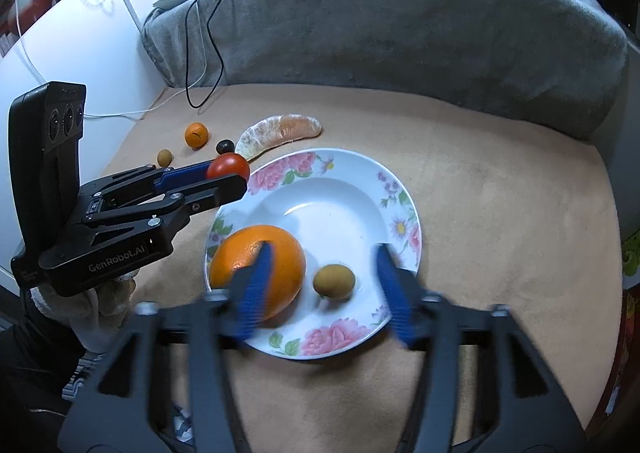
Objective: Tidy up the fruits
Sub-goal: 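Carry both fruits onto the plate and open both tools, then move the left tool to a tangerine while the right tool approaches a cherry tomato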
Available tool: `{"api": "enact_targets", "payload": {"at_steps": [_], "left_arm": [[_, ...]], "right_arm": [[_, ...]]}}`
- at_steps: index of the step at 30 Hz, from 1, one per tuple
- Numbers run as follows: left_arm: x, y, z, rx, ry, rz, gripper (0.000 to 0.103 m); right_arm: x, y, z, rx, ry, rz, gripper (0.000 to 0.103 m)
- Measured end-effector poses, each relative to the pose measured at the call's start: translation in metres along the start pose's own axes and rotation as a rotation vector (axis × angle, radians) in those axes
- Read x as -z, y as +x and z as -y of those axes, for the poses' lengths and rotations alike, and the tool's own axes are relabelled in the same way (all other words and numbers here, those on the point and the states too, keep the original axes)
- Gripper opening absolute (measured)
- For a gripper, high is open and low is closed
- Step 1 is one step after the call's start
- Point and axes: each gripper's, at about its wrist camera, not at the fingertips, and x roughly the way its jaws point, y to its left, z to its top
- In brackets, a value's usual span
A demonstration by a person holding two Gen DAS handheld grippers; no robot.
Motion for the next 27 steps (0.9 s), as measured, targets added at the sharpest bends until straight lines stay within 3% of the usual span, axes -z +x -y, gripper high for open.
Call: {"api": "enact_targets", "payload": {"at_steps": [14,25,27], "left_arm": [[-0.002,-0.024,-0.011,-0.027,-0.011,0.049,0.050],[0.002,-0.063,-0.054,-0.133,-0.046,0.106,0.050],[0.004,-0.071,-0.065,-0.158,-0.053,0.112,0.050]], "right_arm": [[-0.001,-0.008,-0.021,0.009,-0.075,0.040,0.076],[-0.015,-0.013,-0.044,-0.032,-0.152,0.104,0.077],[-0.021,-0.011,-0.050,-0.034,-0.174,0.097,0.083]]}}
